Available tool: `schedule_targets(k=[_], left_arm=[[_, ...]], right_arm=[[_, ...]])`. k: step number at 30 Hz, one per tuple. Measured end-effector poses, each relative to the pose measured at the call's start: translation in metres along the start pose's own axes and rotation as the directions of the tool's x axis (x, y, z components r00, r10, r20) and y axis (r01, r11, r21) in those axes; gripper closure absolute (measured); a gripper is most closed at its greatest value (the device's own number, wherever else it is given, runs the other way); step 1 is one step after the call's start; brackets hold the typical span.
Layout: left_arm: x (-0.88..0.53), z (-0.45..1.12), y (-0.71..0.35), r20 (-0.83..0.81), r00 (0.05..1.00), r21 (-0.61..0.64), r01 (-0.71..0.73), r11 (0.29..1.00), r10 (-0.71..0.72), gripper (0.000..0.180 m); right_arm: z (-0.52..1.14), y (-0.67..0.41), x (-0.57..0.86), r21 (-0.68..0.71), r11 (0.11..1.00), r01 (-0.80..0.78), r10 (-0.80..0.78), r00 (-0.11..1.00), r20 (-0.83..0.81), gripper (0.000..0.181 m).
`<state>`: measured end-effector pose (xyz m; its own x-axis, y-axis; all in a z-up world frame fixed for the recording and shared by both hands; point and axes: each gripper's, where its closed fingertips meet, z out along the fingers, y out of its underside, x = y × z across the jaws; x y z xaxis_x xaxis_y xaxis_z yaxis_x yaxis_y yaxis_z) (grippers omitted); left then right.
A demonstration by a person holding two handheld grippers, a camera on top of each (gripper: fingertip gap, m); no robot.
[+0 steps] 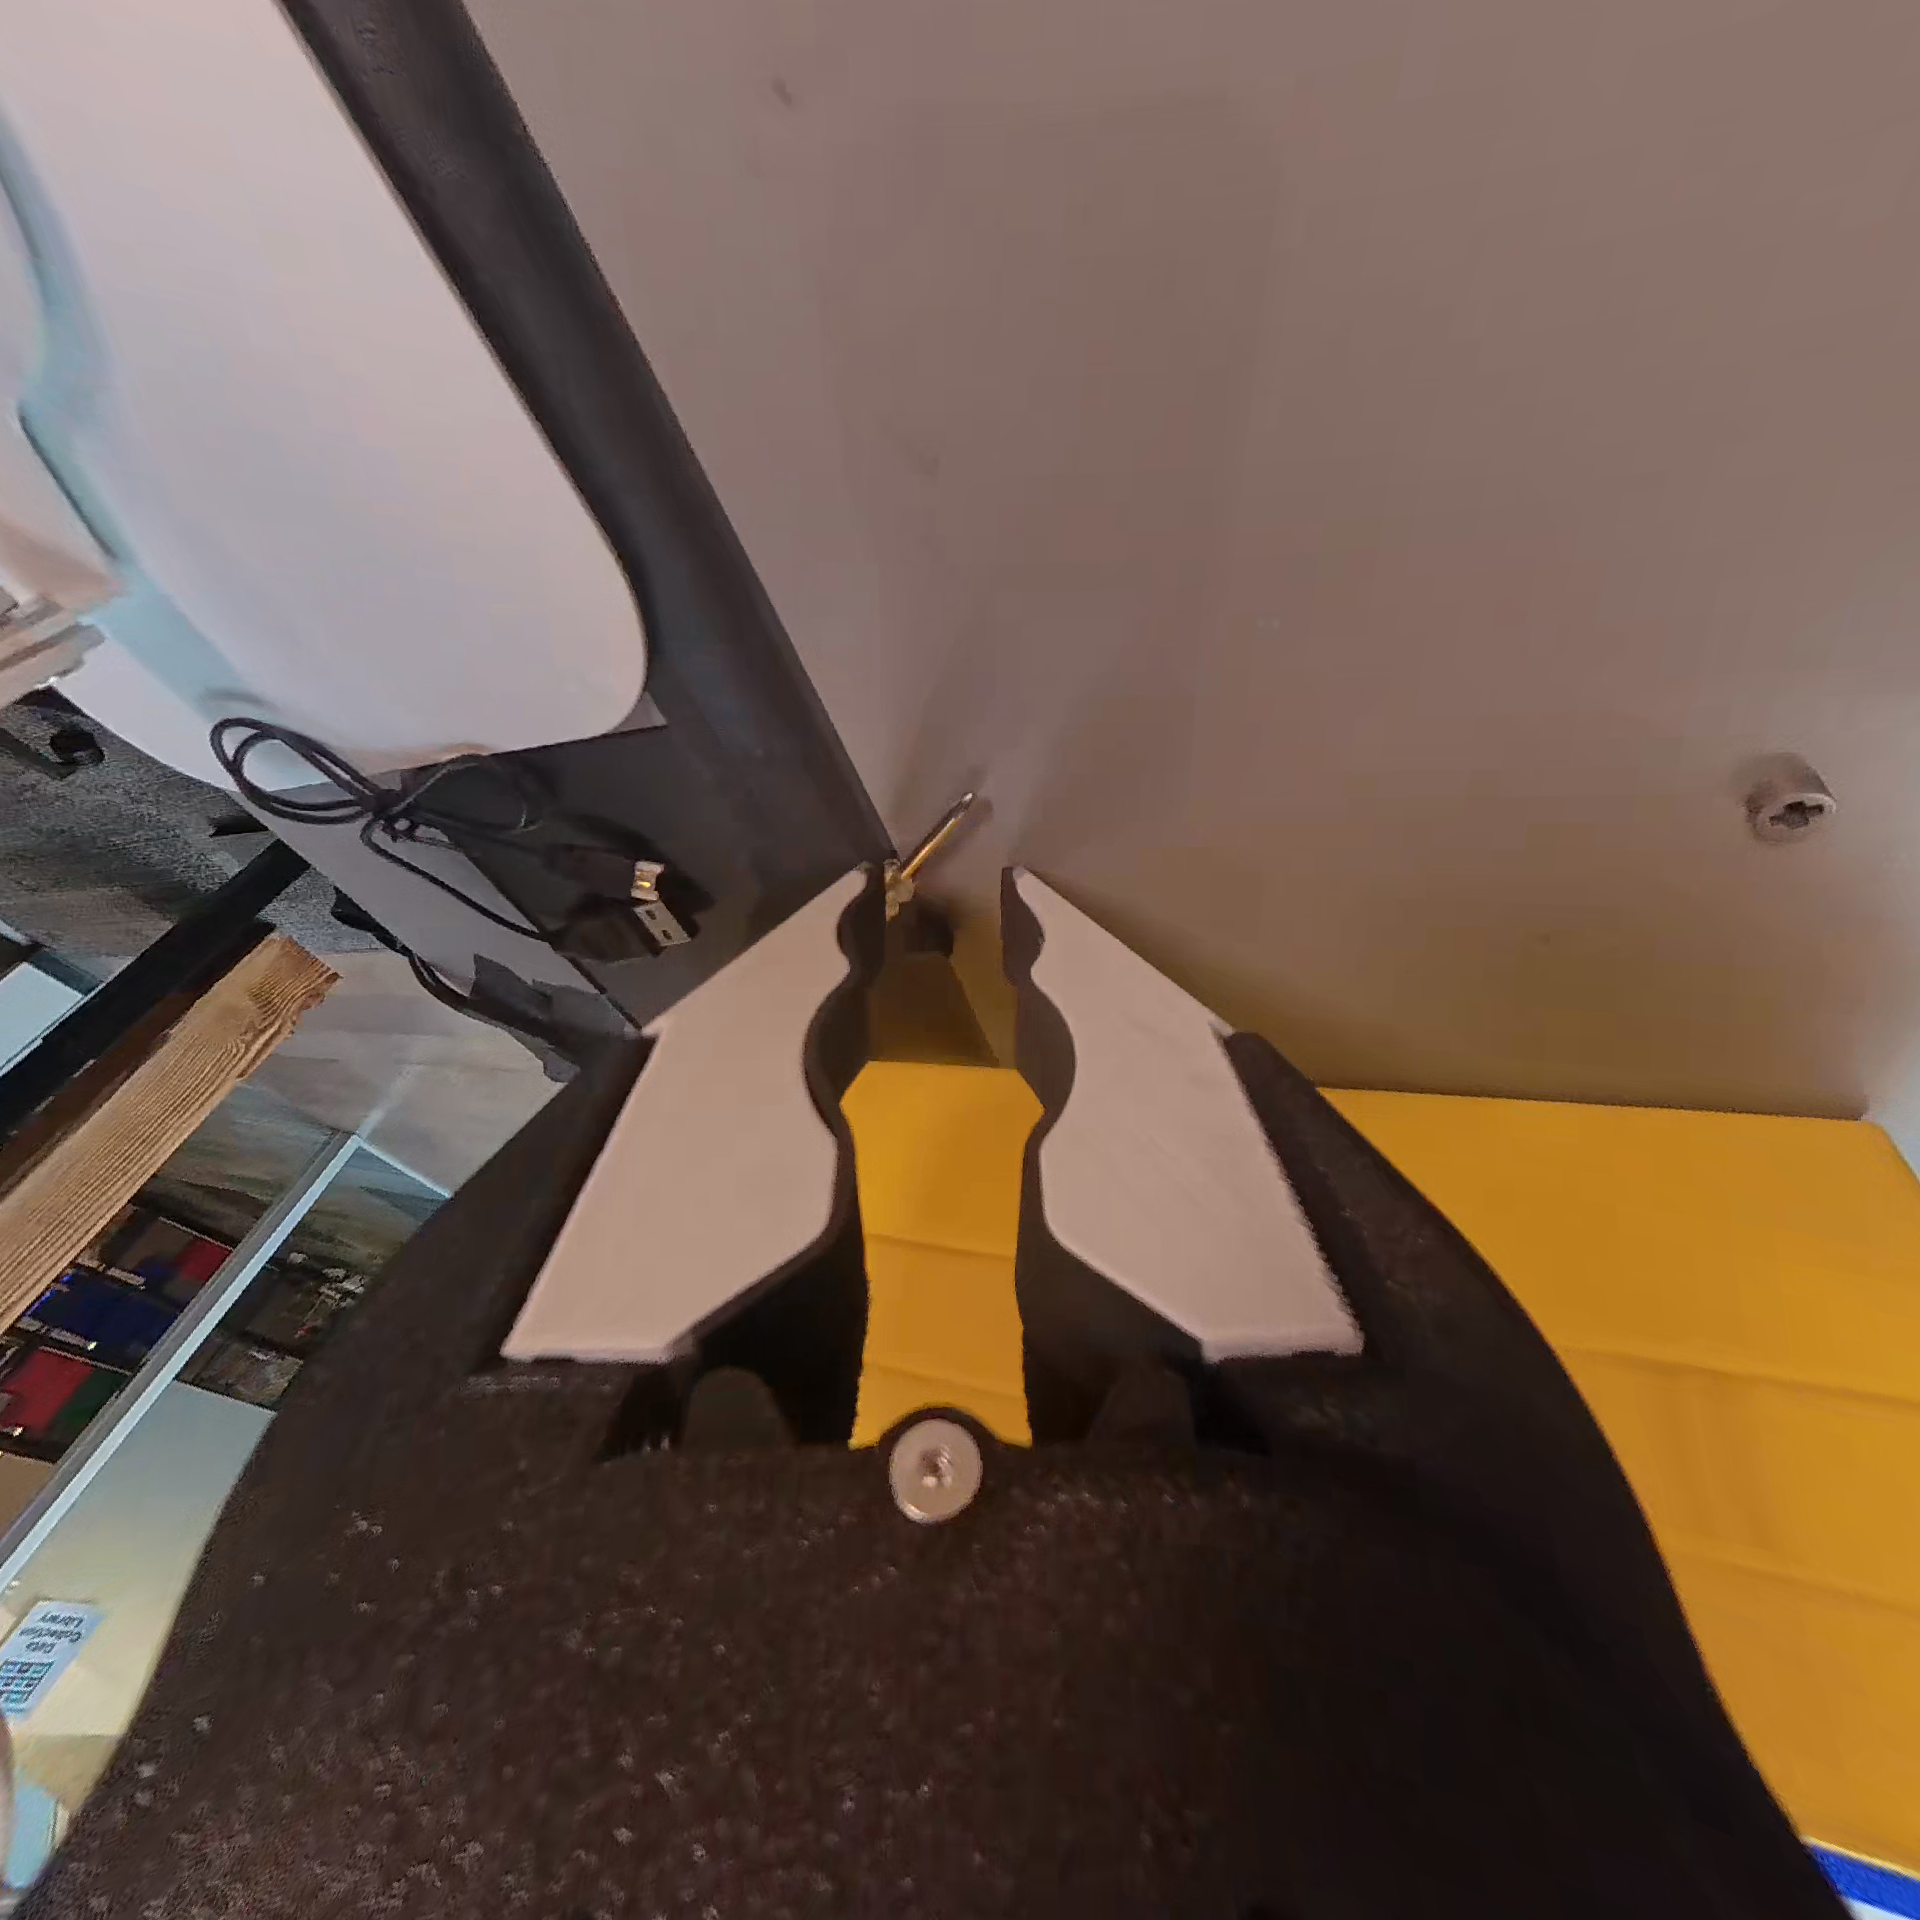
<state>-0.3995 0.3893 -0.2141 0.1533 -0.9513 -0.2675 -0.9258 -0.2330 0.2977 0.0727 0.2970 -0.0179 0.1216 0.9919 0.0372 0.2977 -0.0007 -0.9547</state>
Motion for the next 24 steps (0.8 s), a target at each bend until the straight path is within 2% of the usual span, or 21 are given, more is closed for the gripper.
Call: schedule_targets(k=[1, 5, 10, 15, 20, 24], left_arm=[[-0.002, 0.0, 0.0, -0.006, 1.0, -0.006, -0.001, 1.0, 0.001, 0.156], [0.002, 0.002, 0.0, -0.078, 0.996, -0.028, -0.039, 0.999, 0.036, 0.174], [0.004, 0.002, 0.0, -0.17, 0.982, -0.086, -0.096, 0.992, 0.081, 0.177], [0.003, 0.002, 0.0, -0.179, 0.981, -0.098, -0.098, 0.99, 0.08, 0.179], [0.006, -0.007, -0.006, -0.135, 0.991, 0.042, 0.016, 0.999, -0.01, 0.179], [0.007, -0.035, -0.011, -0.118, 0.987, 0.203, 0.135, 0.97, -0.113, 0.179]], right_arm=[[-0.005, 0.003, 0.001, 0.008, 1.0, -0.01, 0.01, 1.0, -0.008, 0.129], [-0.013, 0.011, 0.005, 0.027, 0.999, -0.037, 0.037, 0.999, -0.006, 0.131], [0.0, 0.01, 0.006, 0.037, 0.999, -0.034, 0.033, 0.999, 0.028, 0.132], [0.009, 0.015, -0.001, 0.016, 1.0, -0.005, 0.004, 0.999, 0.046, 0.131], [0.003, 0.012, -0.002, 0.013, 1.0, -0.012, 0.011, 1.0, 0.025, 0.132], [0.0, 0.001, -0.005, 0.031, 0.999, -0.007, 0.007, 1.0, 0.01, 0.134]])
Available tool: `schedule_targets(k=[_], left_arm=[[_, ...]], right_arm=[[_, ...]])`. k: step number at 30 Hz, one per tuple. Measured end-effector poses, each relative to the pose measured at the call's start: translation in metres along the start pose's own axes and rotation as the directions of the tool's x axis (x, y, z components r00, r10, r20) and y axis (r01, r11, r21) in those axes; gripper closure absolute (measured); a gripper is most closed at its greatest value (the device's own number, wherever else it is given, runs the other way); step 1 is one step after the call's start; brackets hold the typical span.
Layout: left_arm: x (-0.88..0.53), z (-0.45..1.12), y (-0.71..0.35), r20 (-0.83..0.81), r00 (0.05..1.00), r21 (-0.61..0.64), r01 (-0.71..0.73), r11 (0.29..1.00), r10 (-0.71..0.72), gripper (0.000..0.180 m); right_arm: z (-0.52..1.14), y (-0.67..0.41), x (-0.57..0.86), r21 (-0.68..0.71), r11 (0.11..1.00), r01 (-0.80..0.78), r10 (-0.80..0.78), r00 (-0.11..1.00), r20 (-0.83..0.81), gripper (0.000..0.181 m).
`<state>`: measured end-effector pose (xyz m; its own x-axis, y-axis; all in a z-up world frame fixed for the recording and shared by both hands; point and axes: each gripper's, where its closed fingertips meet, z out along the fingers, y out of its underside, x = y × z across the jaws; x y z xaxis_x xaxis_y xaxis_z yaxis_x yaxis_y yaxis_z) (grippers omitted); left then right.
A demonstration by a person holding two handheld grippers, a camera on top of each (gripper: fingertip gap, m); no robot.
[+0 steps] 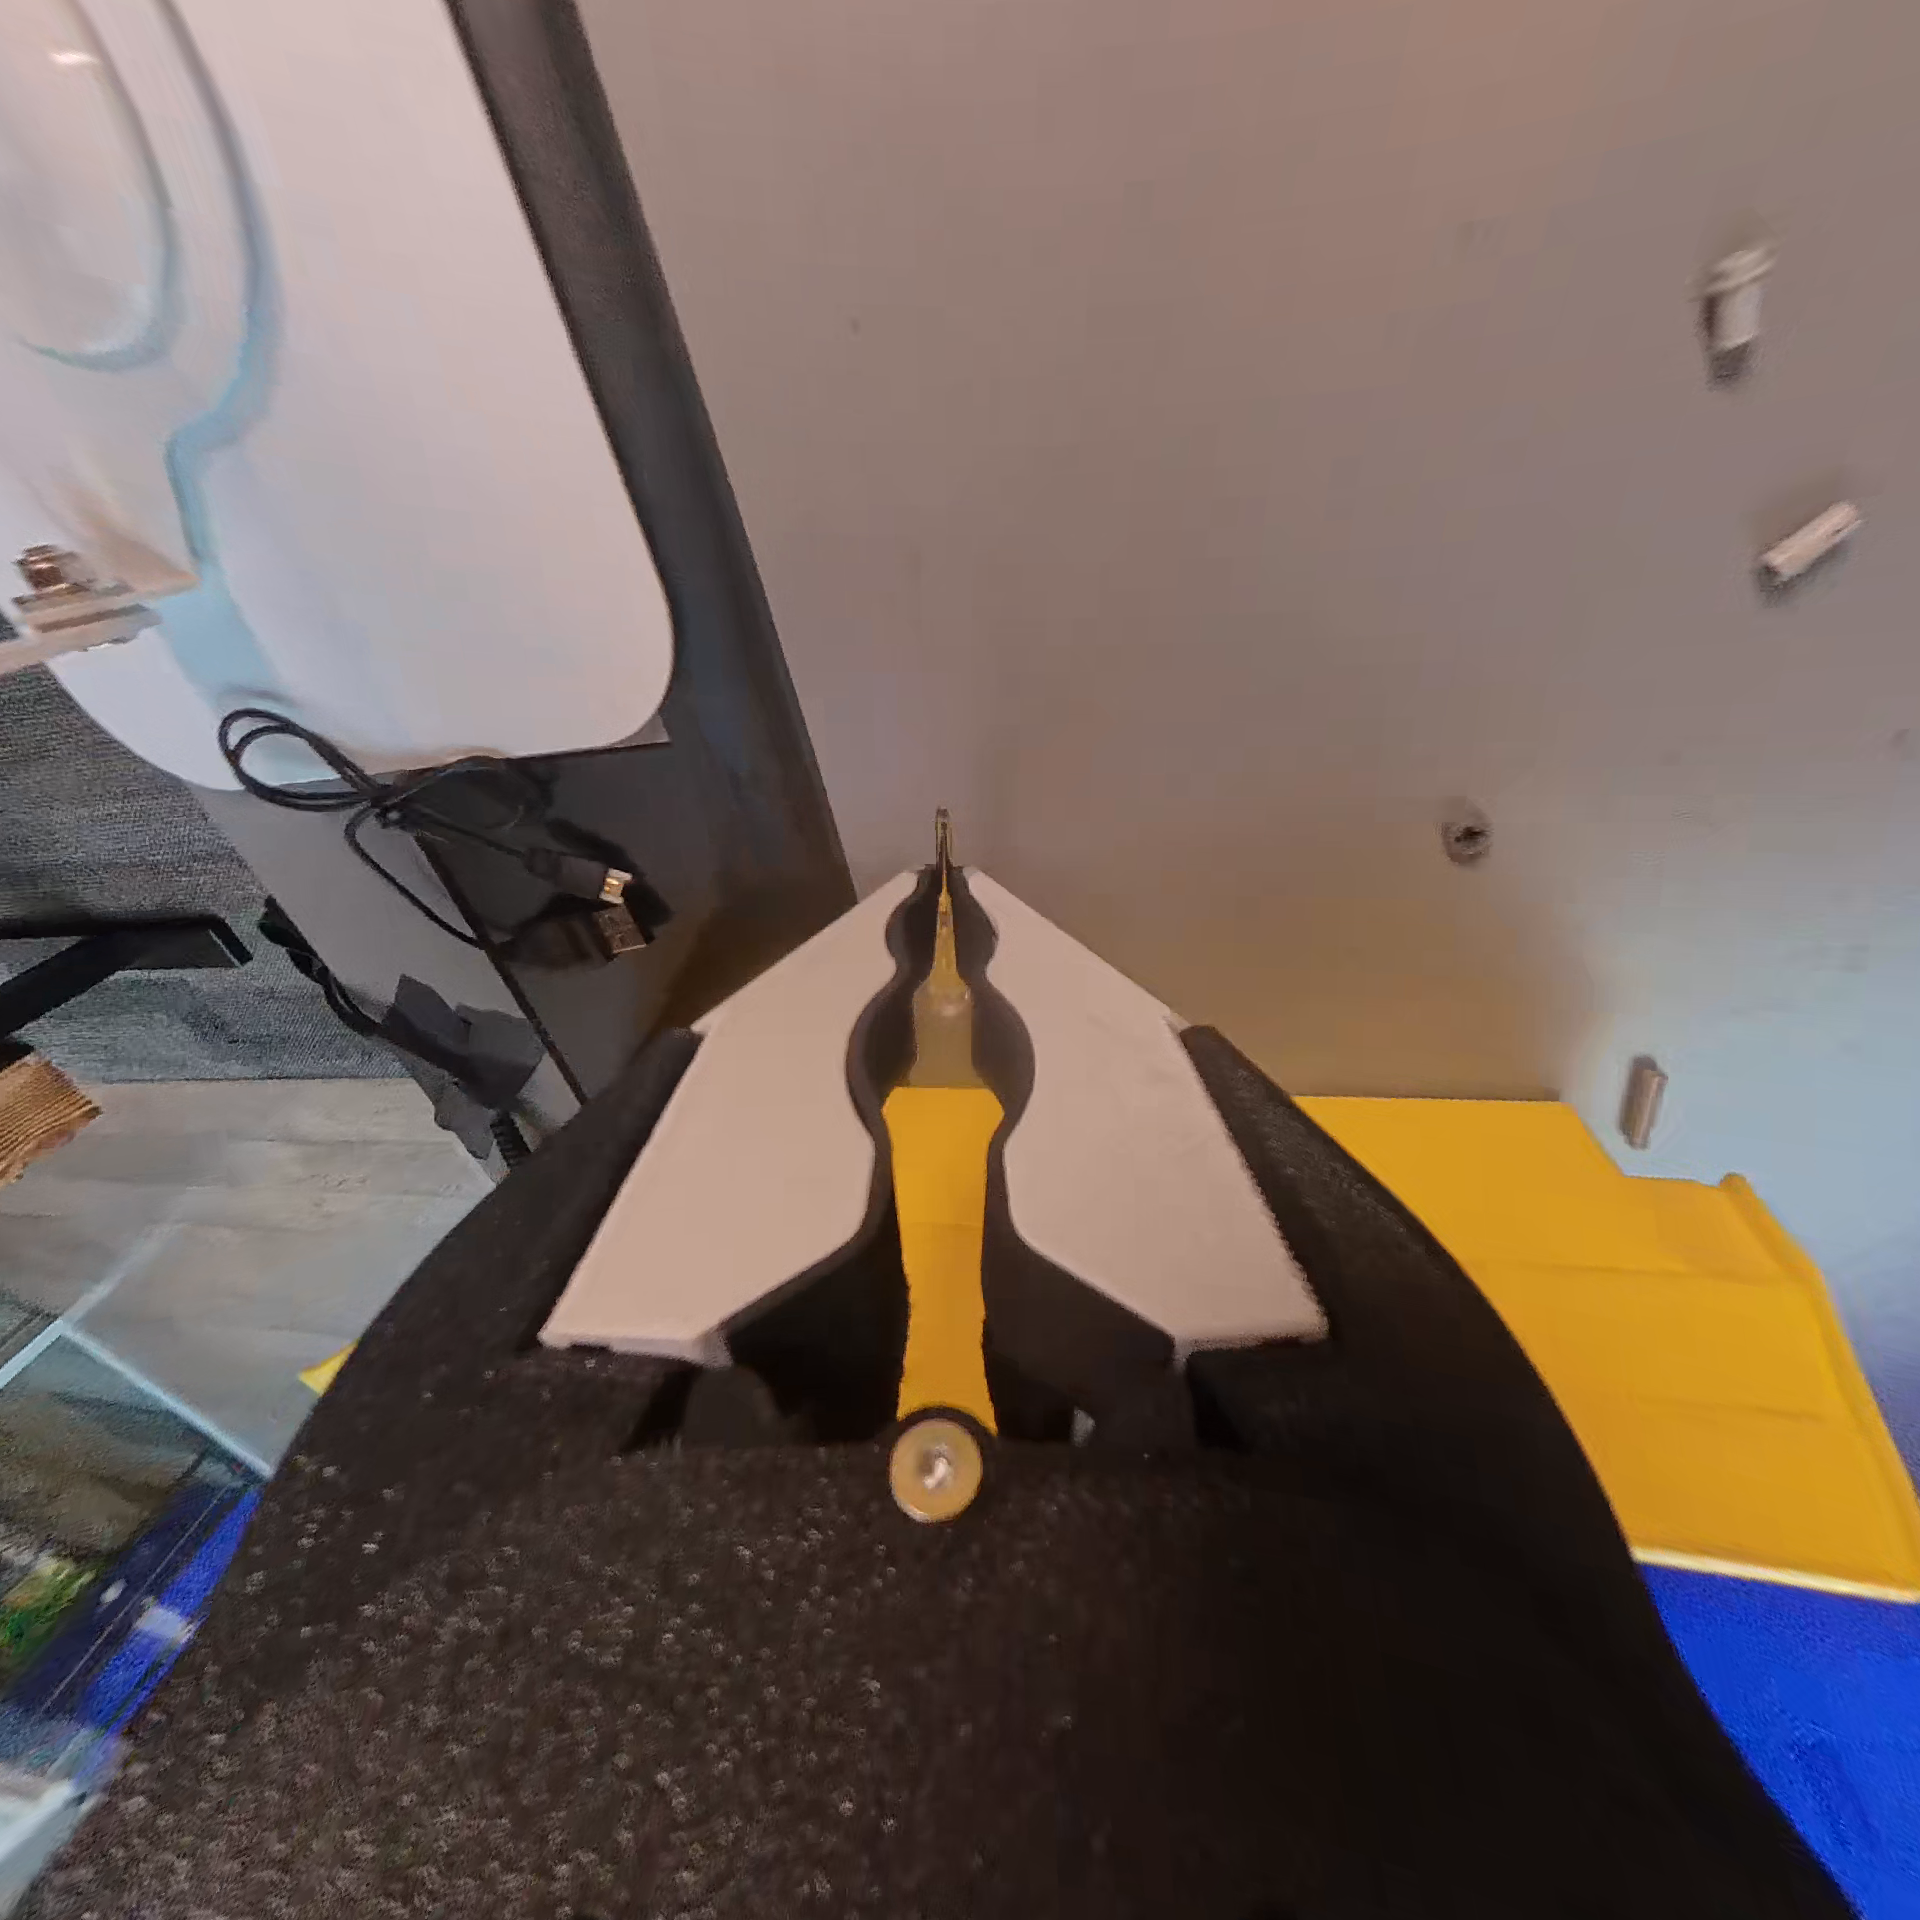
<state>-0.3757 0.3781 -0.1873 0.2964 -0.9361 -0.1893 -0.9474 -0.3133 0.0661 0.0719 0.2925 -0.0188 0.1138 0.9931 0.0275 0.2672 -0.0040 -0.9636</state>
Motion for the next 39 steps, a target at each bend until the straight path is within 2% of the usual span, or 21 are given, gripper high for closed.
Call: schedule_targets(k=[4, 7, 11, 15, 18, 20, 22, 24, 28, 33, 35, 39], left_arm=[[0.01, -0.049, -0.02, 0.015, 0.993, 0.276, 0.109, 0.955, -0.118, 0.179], [0.024, -0.098, -0.037, -0.005, 0.978, 0.532, 0.178, 0.828, -0.208, 0.179], [0.054, -0.157, -0.05, -0.067, 0.959, 0.799, 0.217, 0.56, -0.275, 0.179], [0.101, -0.202, -0.062, -0.152, 0.953, 0.943, 0.219, 0.249, -0.263, 0.179], [0.142, -0.232, -0.072, -0.214, 0.951, 0.976, 0.219, -0.001, -0.223, 0.179], [0.171, -0.246, -0.077, -0.25, 0.948, 0.965, 0.226, -0.136, -0.196, 0.179], [0.193, -0.251, -0.081, -0.295, 0.935, 0.941, 0.249, -0.229, -0.199, 0.179], [0.215, -0.249, -0.086, -0.342, 0.919, 0.917, 0.282, -0.281, -0.194, 0.179], [0.242, -0.221, -0.099, -0.409, 0.889, 0.896, 0.349, -0.276, -0.206, 0.178], [0.243, -0.206, -0.097, -0.433, 0.871, 0.888, 0.368, -0.276, -0.233, 0.179], [0.239, -0.202, -0.093, -0.46, 0.858, 0.871, 0.387, -0.303, -0.228, 0.178], [0.235, -0.19, -0.085, -0.481, 0.842, 0.861, 0.401, -0.314, -0.245, 0.178]], right_arm=[[0.005, -0.012, -0.013, 0.01, 0.999, 0.035, -0.035, 0.999, 0.006, 0.134], [0.01, -0.02, -0.026, 0.028, 0.998, 0.057, -0.057, 0.998, 0.023, 0.134], [0.024, -0.03, -0.046, 0.06, 0.996, 0.072, -0.075, 0.995, 0.064, 0.135], [0.046, -0.027, -0.062, 0.034, 0.993, 0.115, -0.118, 0.991, 0.07, 0.134], [0.068, -0.013, -0.064, -0.038, 0.992, 0.121, -0.12, 0.992, 0.026, 0.129], [0.082, 0.014, -0.054, -0.172, 0.969, 0.175, -0.188, 0.98, -0.064, 0.111], [0.091, 0.049, -0.049, -0.312, 0.931, 0.188, -0.225, 0.97, -0.087, 0.092], [0.099, 0.074, -0.049, -0.371, 0.914, 0.164, -0.209, 0.974, -0.083, 0.086], [0.126, 0.102, -0.06, -0.418, 0.893, 0.165, -0.187, 0.982, -0.014, 0.096], [0.155, 0.095, -0.071, -0.351, 0.895, 0.276, -0.261, 0.961, 0.088, 0.098], [0.168, 0.091, -0.075, -0.329, 0.902, 0.281, -0.255, 0.96, 0.12, 0.098], [0.199, 0.082, -0.079, -0.314, 0.902, 0.296, -0.264, 0.954, 0.14, 0.098]])
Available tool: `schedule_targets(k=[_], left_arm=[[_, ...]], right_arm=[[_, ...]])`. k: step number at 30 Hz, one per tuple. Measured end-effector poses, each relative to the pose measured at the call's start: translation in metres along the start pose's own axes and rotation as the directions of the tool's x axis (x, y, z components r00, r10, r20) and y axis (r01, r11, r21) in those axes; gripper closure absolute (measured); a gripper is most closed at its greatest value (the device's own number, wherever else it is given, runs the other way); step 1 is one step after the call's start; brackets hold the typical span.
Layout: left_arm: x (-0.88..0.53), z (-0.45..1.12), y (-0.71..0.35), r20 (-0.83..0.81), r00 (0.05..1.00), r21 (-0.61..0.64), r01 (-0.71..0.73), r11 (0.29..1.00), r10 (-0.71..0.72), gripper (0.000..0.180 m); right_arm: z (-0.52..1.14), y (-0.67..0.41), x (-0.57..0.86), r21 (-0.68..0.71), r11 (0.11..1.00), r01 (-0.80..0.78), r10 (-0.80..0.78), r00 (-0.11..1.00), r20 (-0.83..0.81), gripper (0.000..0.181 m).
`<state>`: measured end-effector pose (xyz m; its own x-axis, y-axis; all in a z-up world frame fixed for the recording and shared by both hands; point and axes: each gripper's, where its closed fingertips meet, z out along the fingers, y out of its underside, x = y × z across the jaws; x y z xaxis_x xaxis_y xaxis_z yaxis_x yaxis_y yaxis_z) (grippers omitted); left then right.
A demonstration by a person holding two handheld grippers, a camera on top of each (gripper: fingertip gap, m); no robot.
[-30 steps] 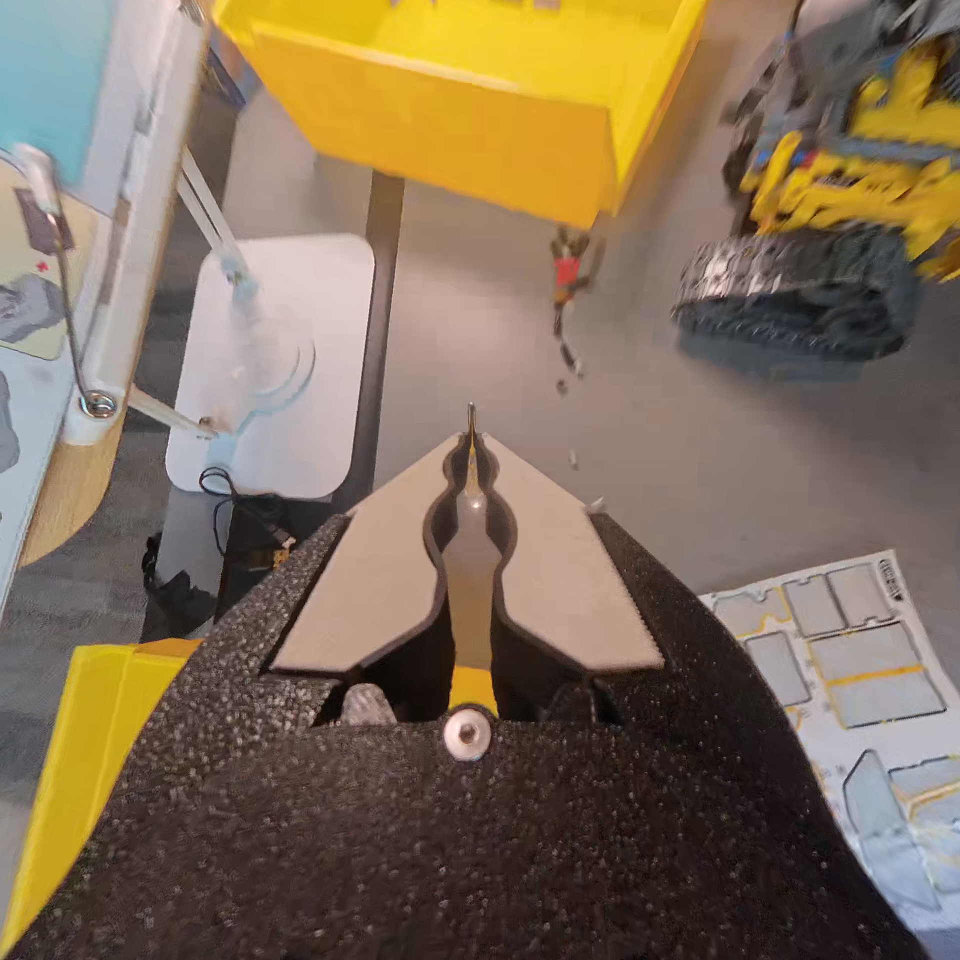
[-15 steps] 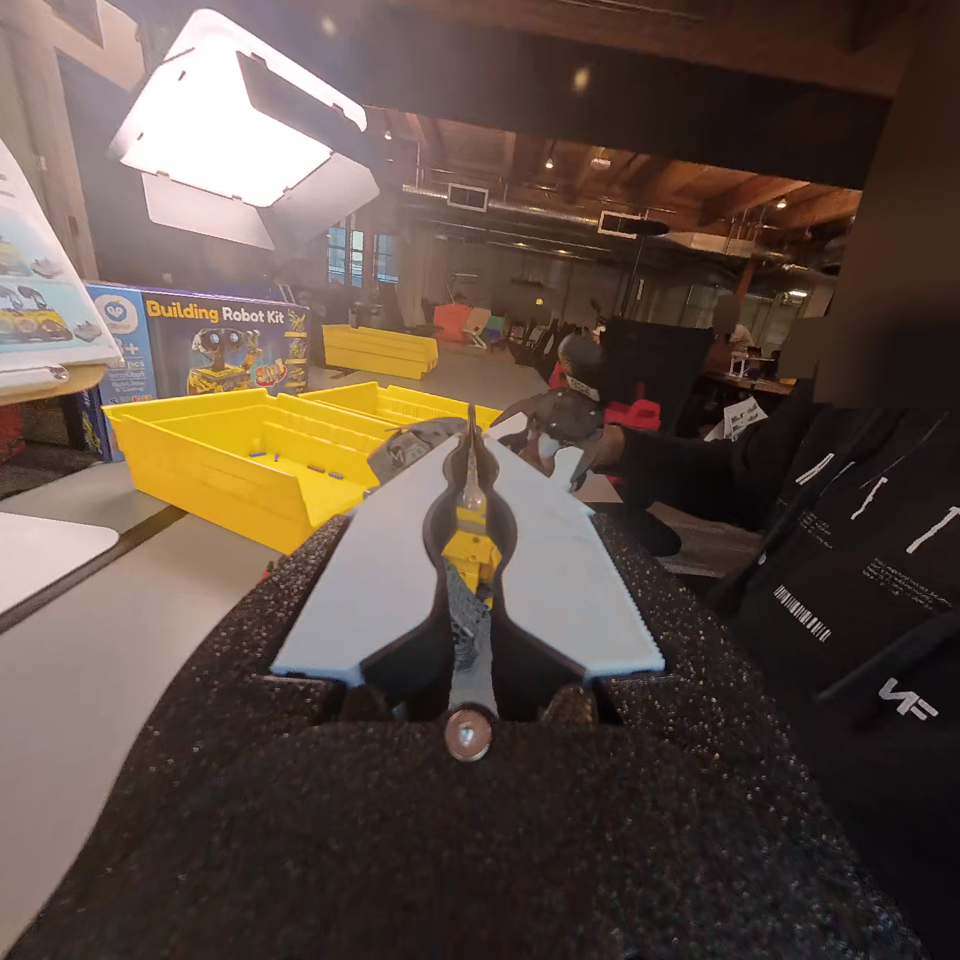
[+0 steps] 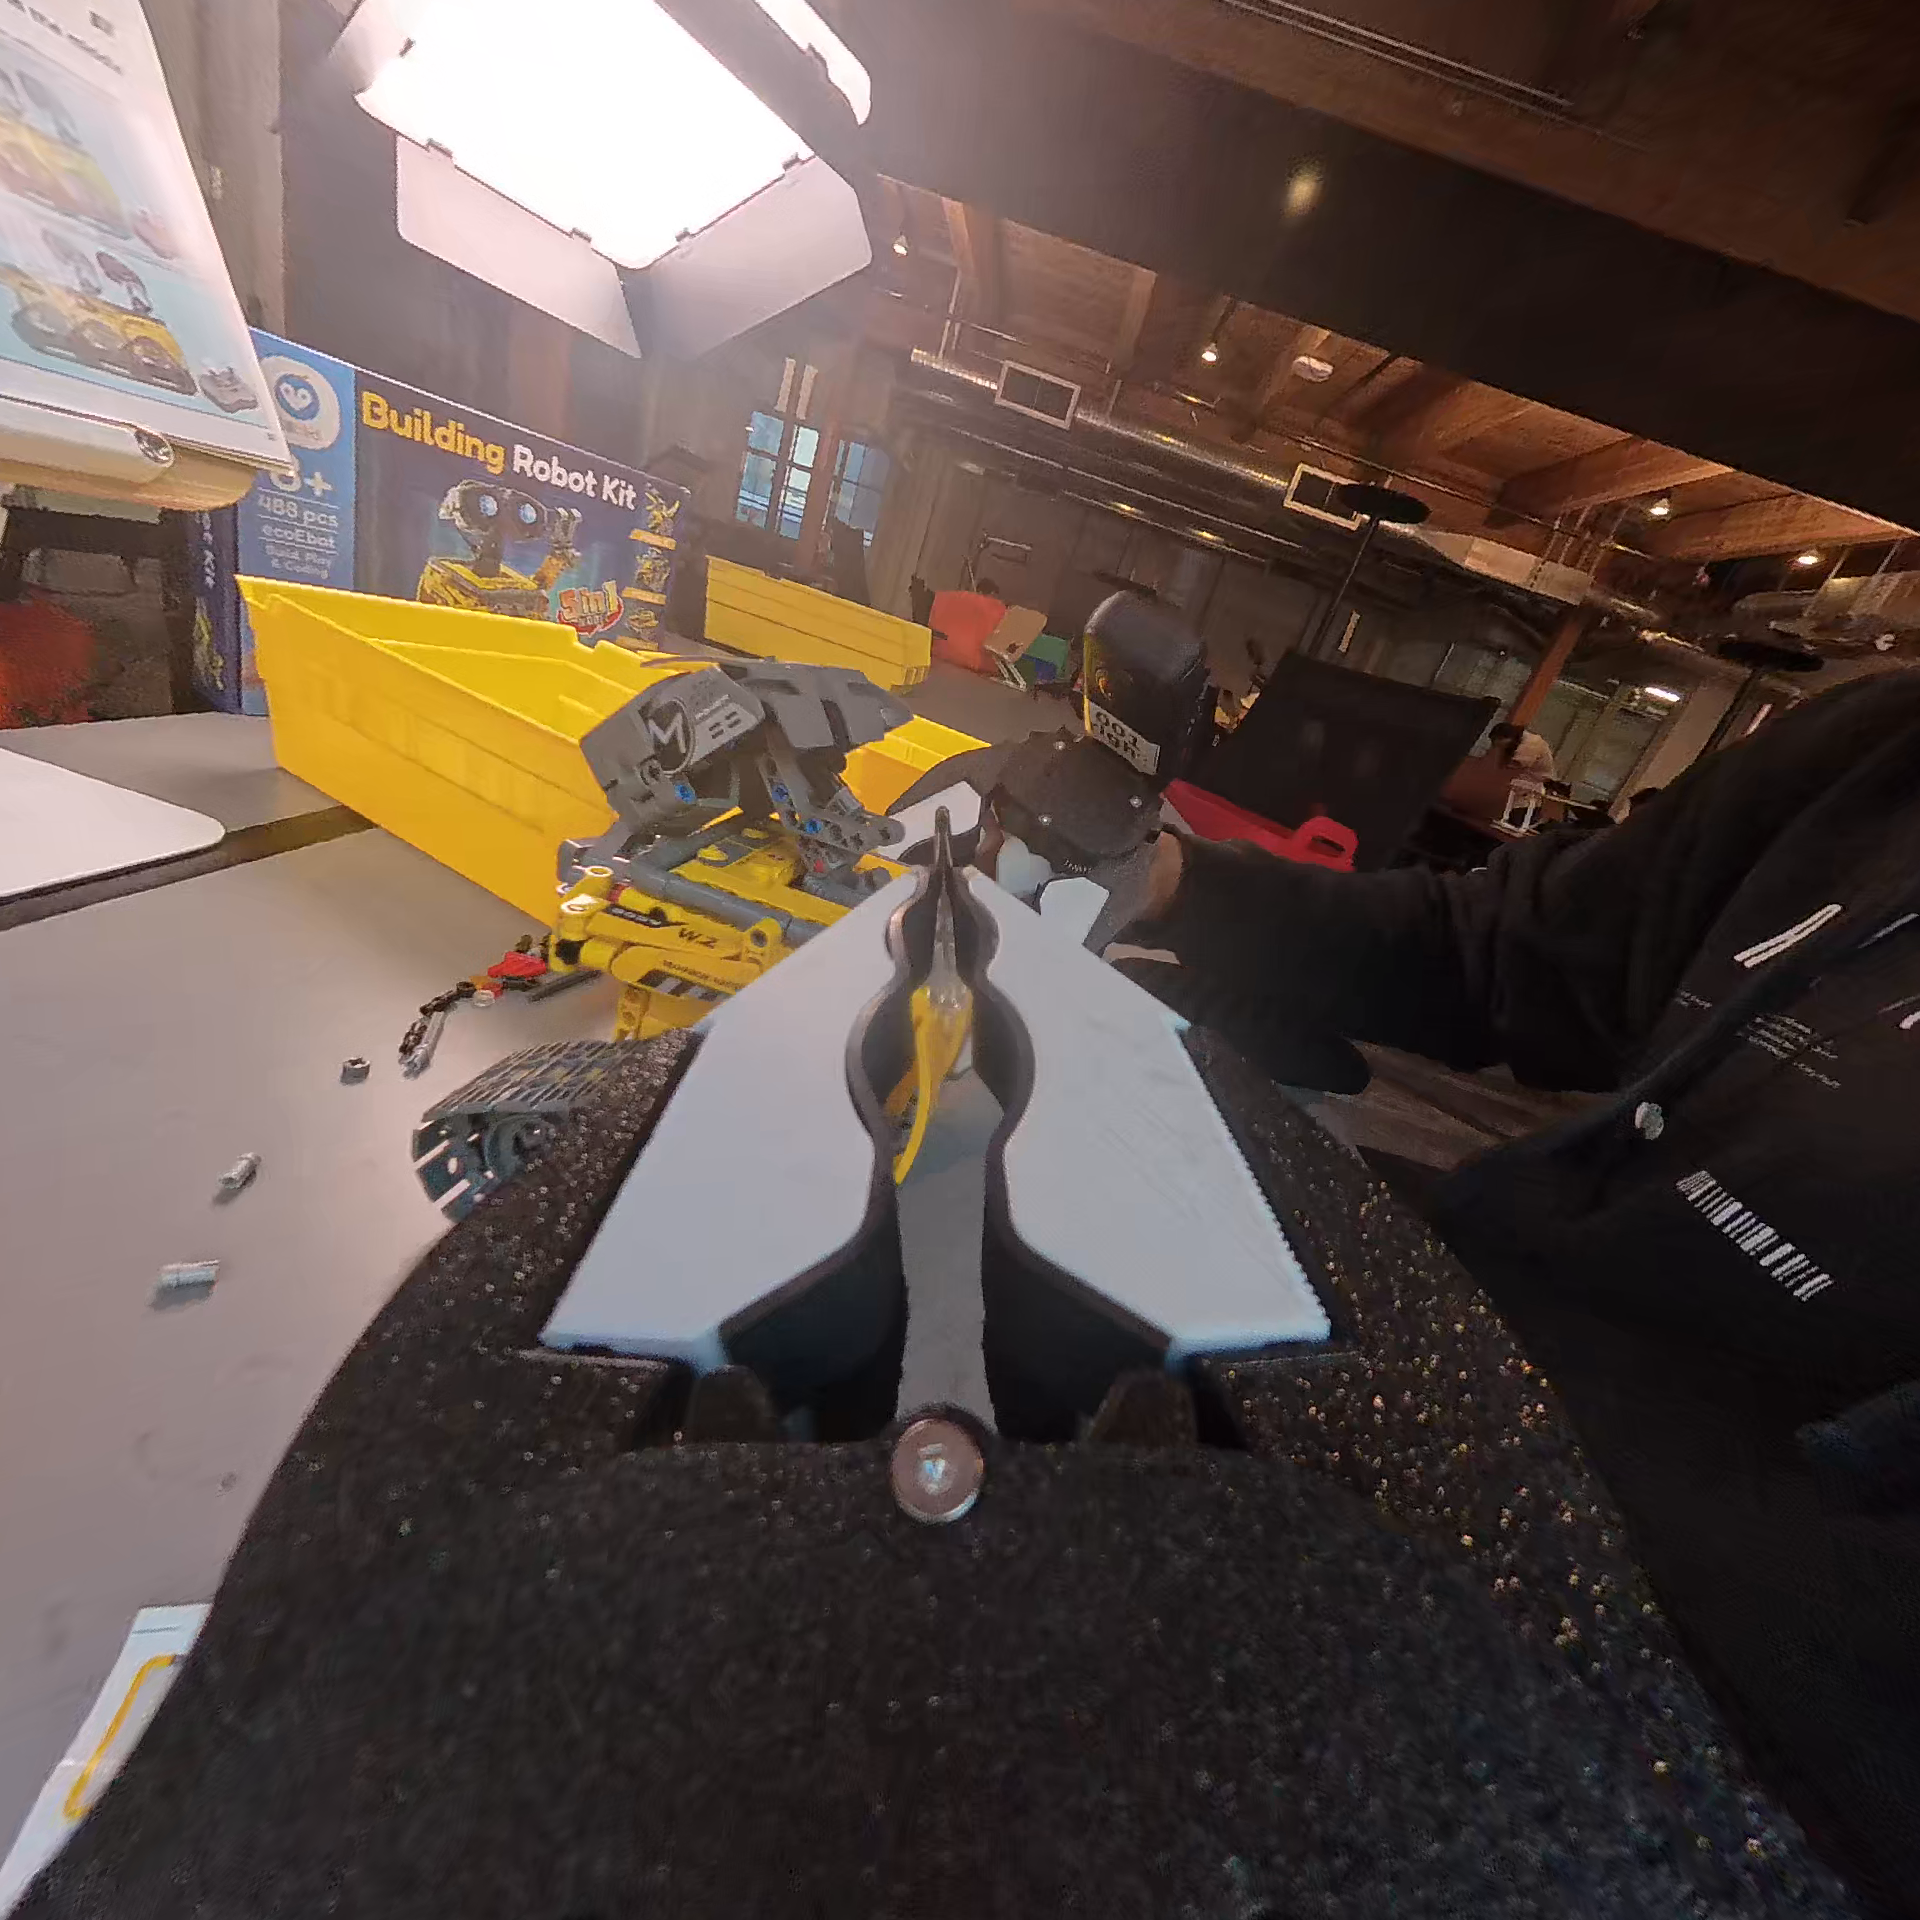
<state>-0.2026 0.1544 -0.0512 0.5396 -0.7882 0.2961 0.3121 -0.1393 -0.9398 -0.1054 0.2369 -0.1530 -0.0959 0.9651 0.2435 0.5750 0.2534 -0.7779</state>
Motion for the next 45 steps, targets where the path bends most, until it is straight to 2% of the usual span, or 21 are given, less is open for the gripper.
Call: schedule_targets(k=[6, 10, 12, 14, 17, 19, 25, 28, 30, 37, 40, 43, 45], left_arm=[[-0.007, -0.009, -0.007, 0.02, 1.0, 0.054, 0.013, 0.998, -0.014, 0.178], [-0.002, -0.004, -0.007, 0.002, 0.999, 0.09, 0.046, 0.995, -0.046, 0.178], [0.005, 0.003, -0.008, -0.021, 0.997, 0.119, 0.075, 0.99, -0.073, 0.178], [0.016, 0.013, -0.009, -0.066, 0.992, 0.143, 0.118, 0.983, -0.109, 0.178], [0.041, 0.036, -0.013, -0.18, 0.966, 0.182, 0.22, 0.958, -0.188, 0.179], [0.059, 0.051, -0.016, -0.256, 0.936, 0.205, 0.298, 0.932, -0.243, 0.179], [0.084, 0.059, -0.013, -0.332, 0.889, 0.211, 0.396, 0.894, -0.316, 0.179], [0.088, 0.056, -0.014, -0.338, 0.886, 0.215, 0.402, 0.89, -0.318, 0.179], [0.091, 0.052, -0.02, -0.362, 0.873, 0.233, 0.424, 0.875, -0.327, 0.179], [0.096, 0.049, -0.021, -0.376, 0.873, 0.223, 0.41, 0.884, -0.31, 0.179], [0.096, 0.049, -0.014, -0.376, 0.88, 0.157, 0.368, 0.916, -0.289, 0.179], [0.094, 0.05, 0.006, -0.294, 0.945, 0.004, 0.153, 0.988, -0.145, 0.177], [0.089, 0.047, 0.028, -0.237, 0.971, -0.16, -0.027, 0.987, -0.012, 0.171]], right_arm=[[0.042, -0.028, 0.012, 0.035, 0.999, 0.018, -0.019, 1.0, 0.024, 0.098], [0.05, -0.036, 0.024, 0.021, 1.0, -0.005, 0.005, 1.0, -0.023, 0.092], [0.027, -0.045, 0.025, 0.073, 0.997, -0.032, 0.036, 0.998, -0.055, 0.089], [-0.008, -0.066, 0.015, 0.201, 0.98, -0.014, 0.031, 0.996, -0.083, 0.1], [-0.047, -0.11, -0.034, 0.444, 0.896, 0.01, -0.008, 1.0, -0.008, 0.121], [-0.06, -0.126, -0.059, 0.538, 0.839, 0.084, -0.055, 0.996, -0.069, 0.133], [-0.084, -0.138, -0.074, 0.581, 0.765, 0.278, -0.091, 0.94, -0.33, 0.168], [-0.085, -0.14, -0.078, 0.572, 0.761, 0.307, -0.11, 0.929, -0.352, 0.17], [-0.087, -0.143, -0.079, 0.567, 0.756, 0.326, -0.119, 0.921, -0.371, 0.164], [-0.089, -0.146, -0.084, 0.542, 0.763, 0.351, -0.143, 0.91, -0.388, 0.171], [-0.091, -0.144, -0.082, 0.556, 0.781, 0.285, -0.123, 0.942, -0.311, 0.173], [-0.089, -0.131, -0.085, 0.51, 0.837, 0.199, -0.133, 0.978, -0.163, 0.173], [-0.087, -0.114, -0.09, 0.421, 0.898, 0.127, -0.134, 0.991, -0.013, 0.173]])
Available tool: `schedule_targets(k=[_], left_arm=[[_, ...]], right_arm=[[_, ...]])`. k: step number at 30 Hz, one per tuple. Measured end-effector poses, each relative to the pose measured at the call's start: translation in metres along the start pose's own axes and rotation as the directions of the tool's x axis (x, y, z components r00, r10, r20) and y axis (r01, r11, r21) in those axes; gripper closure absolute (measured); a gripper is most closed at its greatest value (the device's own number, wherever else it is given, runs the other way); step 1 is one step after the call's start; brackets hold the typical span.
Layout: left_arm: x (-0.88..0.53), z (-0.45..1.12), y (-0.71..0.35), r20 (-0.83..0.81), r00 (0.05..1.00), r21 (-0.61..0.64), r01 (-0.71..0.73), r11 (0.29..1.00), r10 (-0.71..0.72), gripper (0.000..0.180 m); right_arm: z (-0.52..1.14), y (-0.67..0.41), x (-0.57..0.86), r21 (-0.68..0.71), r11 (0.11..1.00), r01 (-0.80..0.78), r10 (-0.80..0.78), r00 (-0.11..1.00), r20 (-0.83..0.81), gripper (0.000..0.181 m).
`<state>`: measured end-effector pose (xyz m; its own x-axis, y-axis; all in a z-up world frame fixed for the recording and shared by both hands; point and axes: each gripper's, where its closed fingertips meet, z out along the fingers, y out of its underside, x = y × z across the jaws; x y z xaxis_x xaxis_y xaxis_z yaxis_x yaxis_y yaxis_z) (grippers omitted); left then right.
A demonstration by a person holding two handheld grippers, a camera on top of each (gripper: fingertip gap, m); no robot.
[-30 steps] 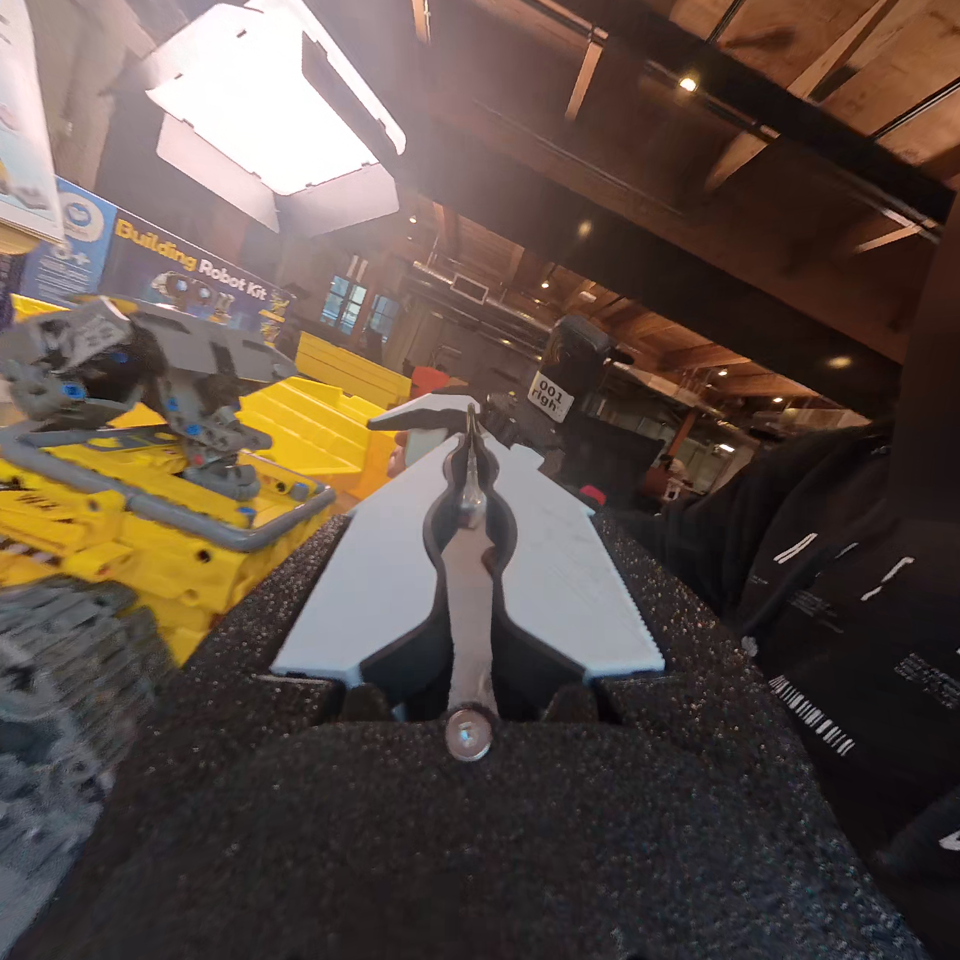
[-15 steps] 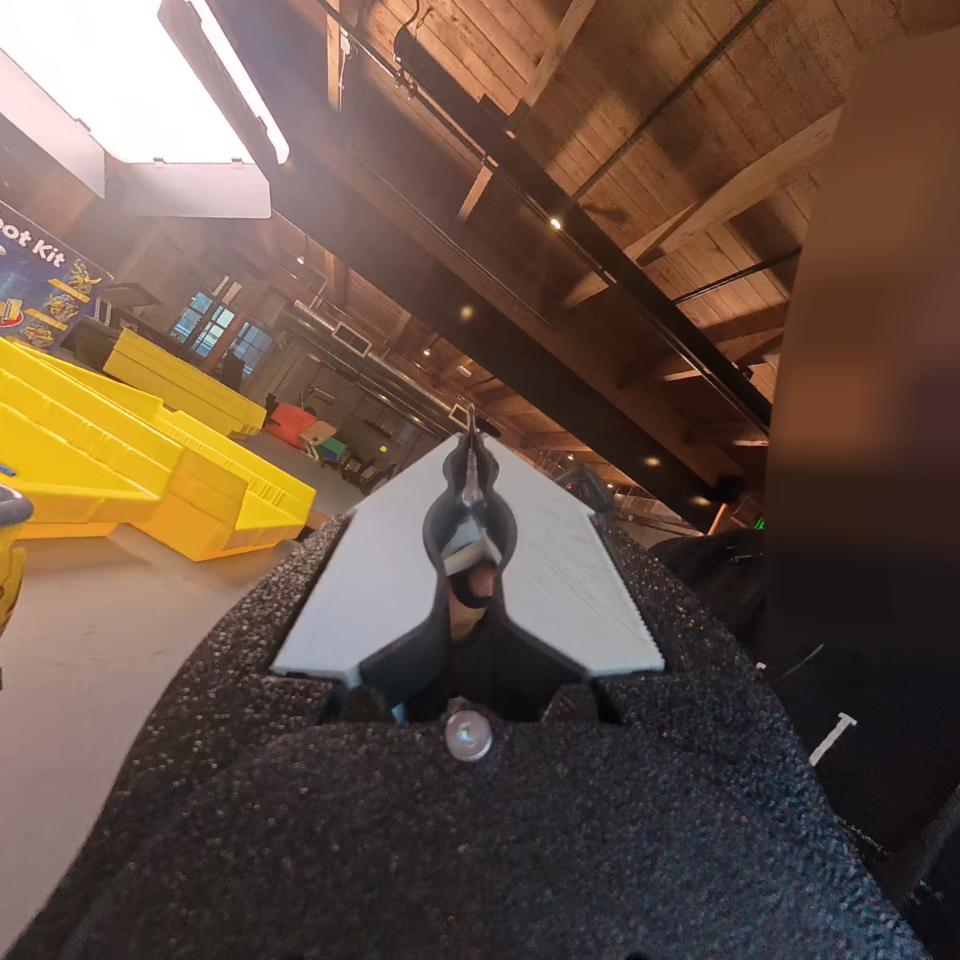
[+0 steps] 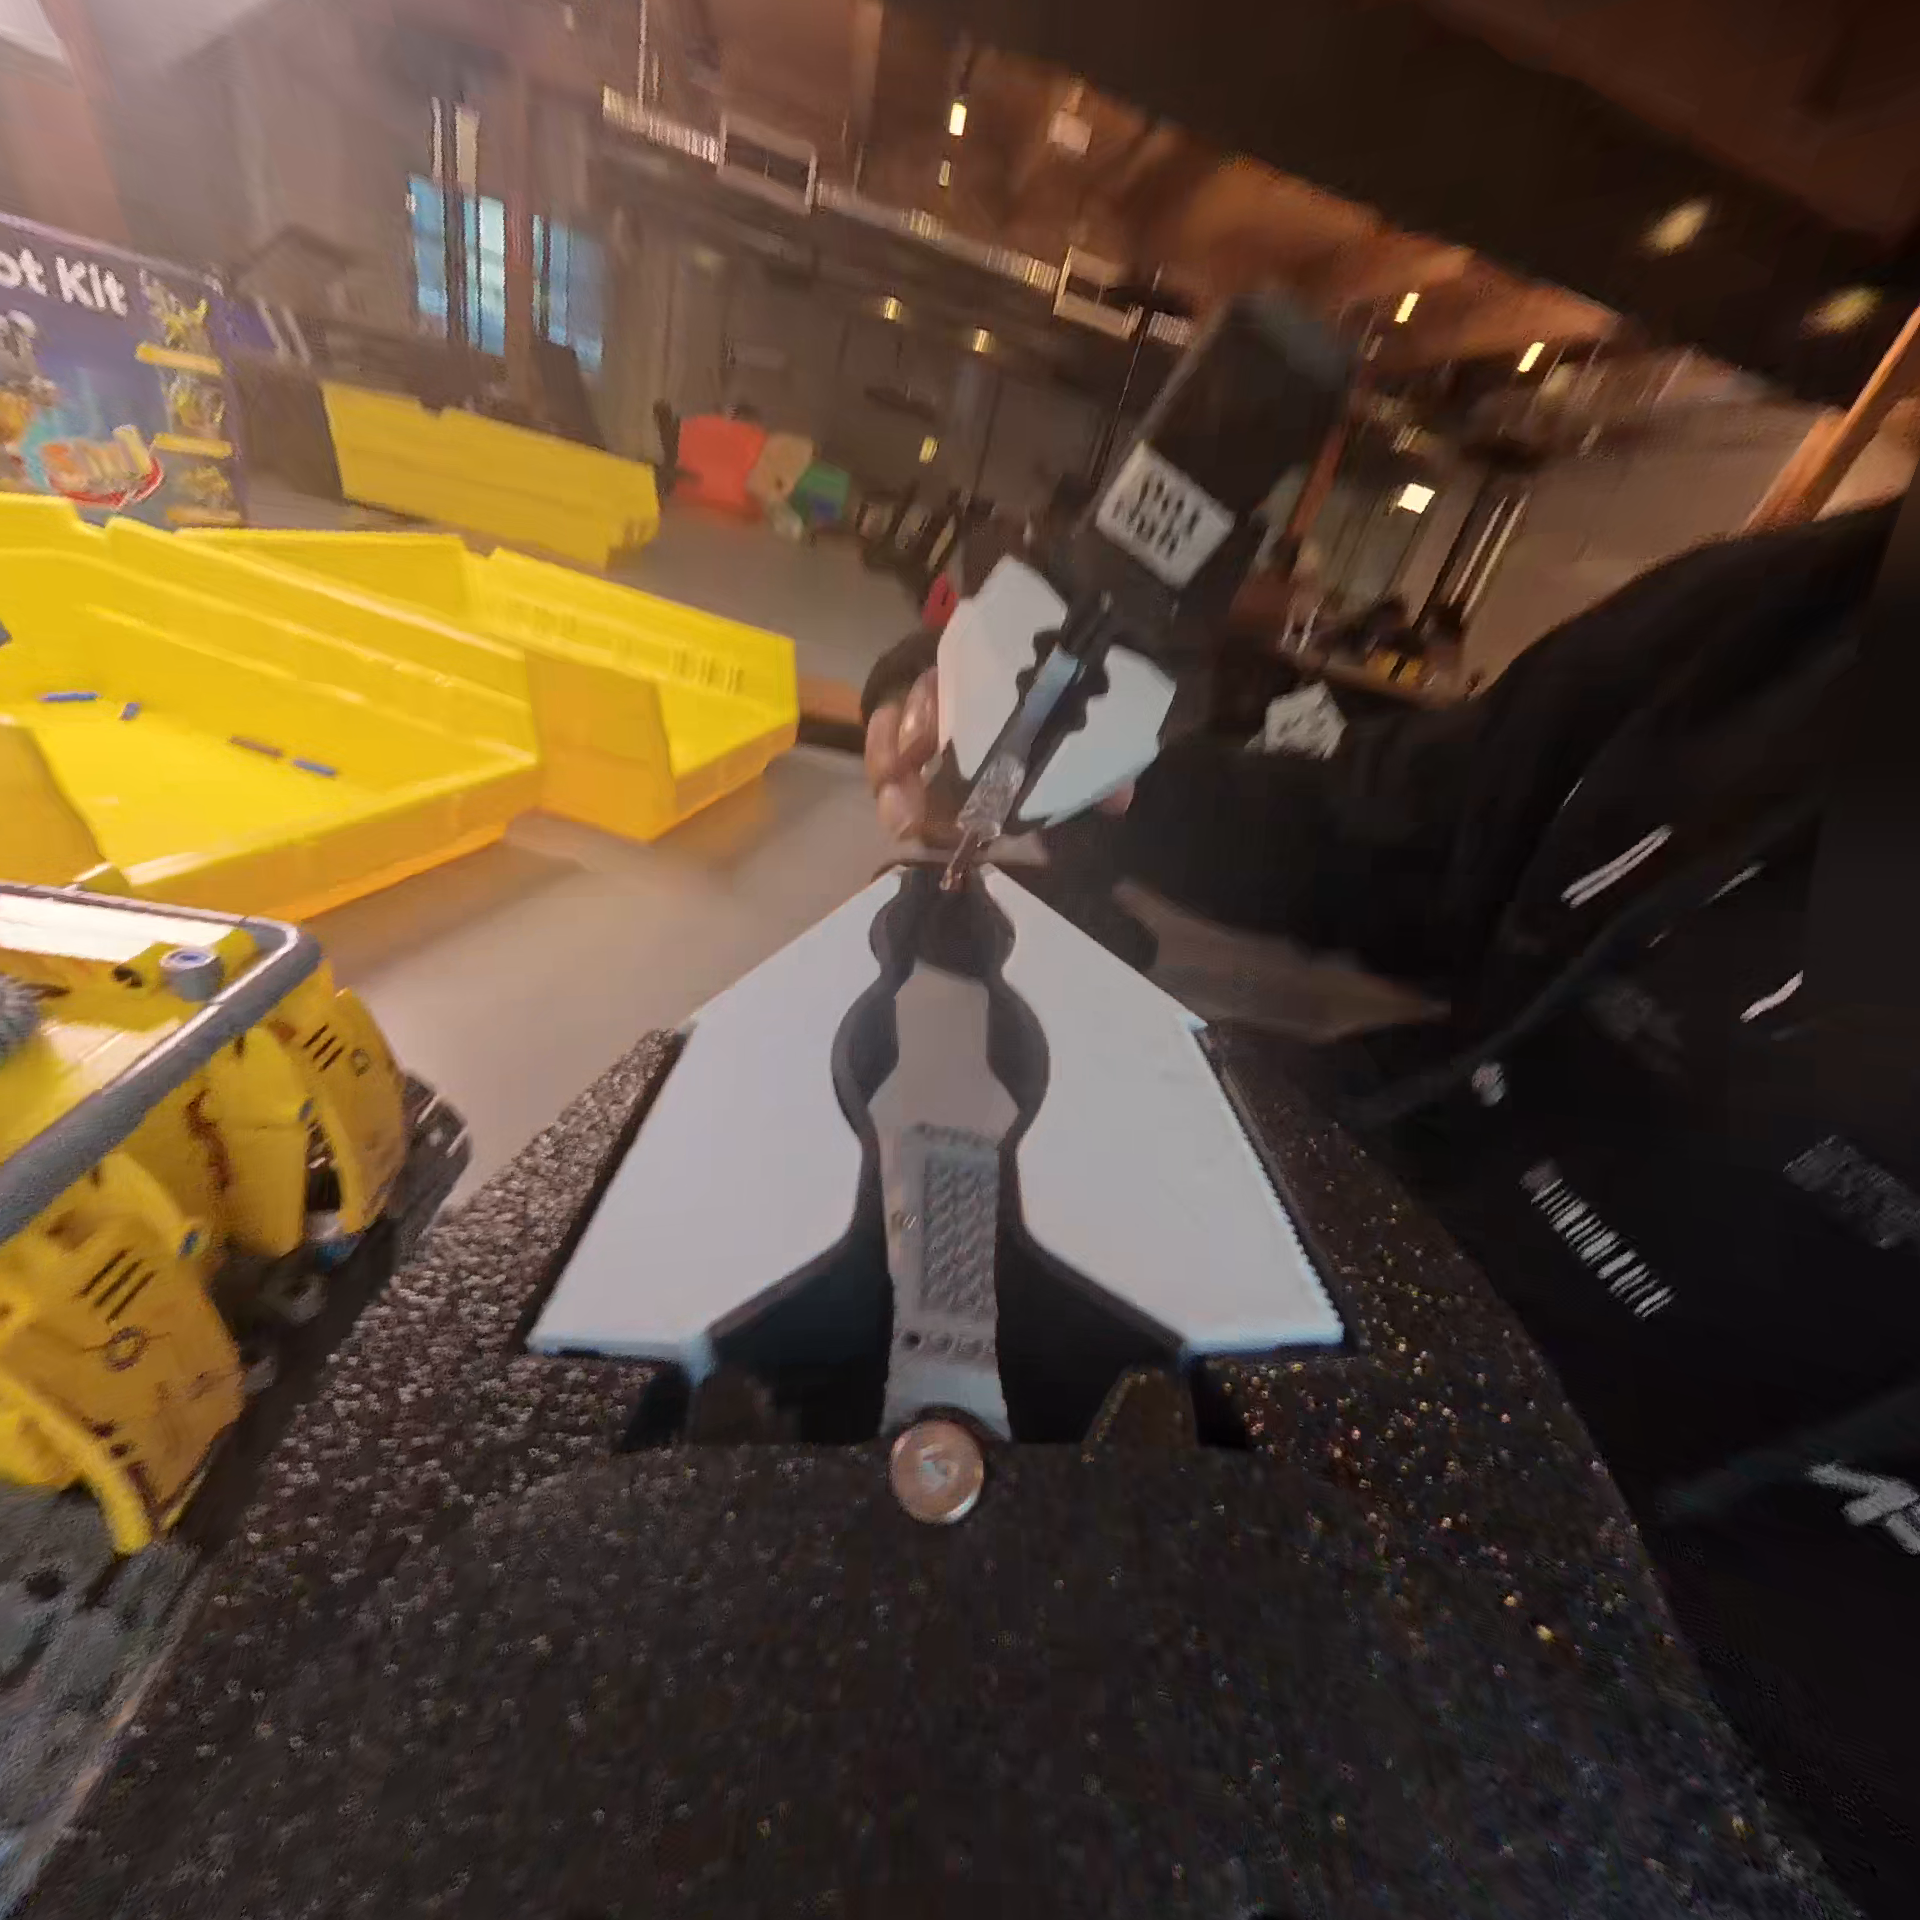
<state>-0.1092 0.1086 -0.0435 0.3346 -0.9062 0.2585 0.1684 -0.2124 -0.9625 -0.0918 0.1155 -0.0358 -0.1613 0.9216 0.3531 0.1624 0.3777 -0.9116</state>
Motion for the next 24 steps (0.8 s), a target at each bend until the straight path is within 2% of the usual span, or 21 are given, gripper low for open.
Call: schedule_targets(k=[3, 6, 8, 11, 16, 19, 21, 24], left_arm=[[-0.008, -0.004, 0.034, 0.067, 0.98, -0.246, -0.165, 0.955, 0.186, 0.153], [-0.011, 0.004, 0.063, 0.08, 0.935, -0.412, -0.284, 0.866, 0.345, 0.154], [-0.005, 0.01, 0.079, 0.034, 0.92, -0.481, -0.326, 0.814, 0.389, 0.161], [-0.01, 0.012, 0.086, 0.054, 0.903, -0.529, -0.337, 0.779, 0.427, 0.178], [-0.016, 0.006, 0.09, 0.066, 0.896, -0.548, -0.335, 0.766, 0.439, 0.171], [-0.018, 0.006, 0.094, 0.06, 0.89, -0.565, -0.343, 0.75, 0.452, 0.179], [-0.016, 0.006, 0.096, 0.046, 0.904, -0.559, -0.329, 0.761, 0.425, 0.179], [-0.009, 0.008, 0.092, 0.02, 0.941, -0.494, -0.285, 0.821, 0.339, 0.179]], right_arm=[[-0.008, 0.026, -0.01, -0.195, 0.98, -0.036, 0.064, 0.988, 0.142, 0.173], [-0.007, 0.042, -0.02, -0.31, 0.951, -0.019, 0.09, 0.972, 0.217, 0.173], [-0.002, 0.047, -0.024, -0.345, 0.939, 0.005, 0.085, 0.966, 0.245, 0.173], [0.004, 0.053, -0.031, -0.381, 0.924, 0.037, 0.083, 0.952, 0.293, 0.173], [0.005, 0.065, -0.028, -0.442, 0.897, 0.036, 0.107, 0.949, 0.296, 0.173], [0.005, 0.067, -0.029, -0.449, 0.894, 0.013, 0.139, 0.943, 0.304, 0.173], [0.006, 0.067, -0.031, -0.439, 0.898, 0.007, 0.145, 0.939, 0.312, 0.173], [0.008, 0.053, -0.033, -0.35, 0.936, -0.045, 0.168, 0.929, 0.329, 0.172]])
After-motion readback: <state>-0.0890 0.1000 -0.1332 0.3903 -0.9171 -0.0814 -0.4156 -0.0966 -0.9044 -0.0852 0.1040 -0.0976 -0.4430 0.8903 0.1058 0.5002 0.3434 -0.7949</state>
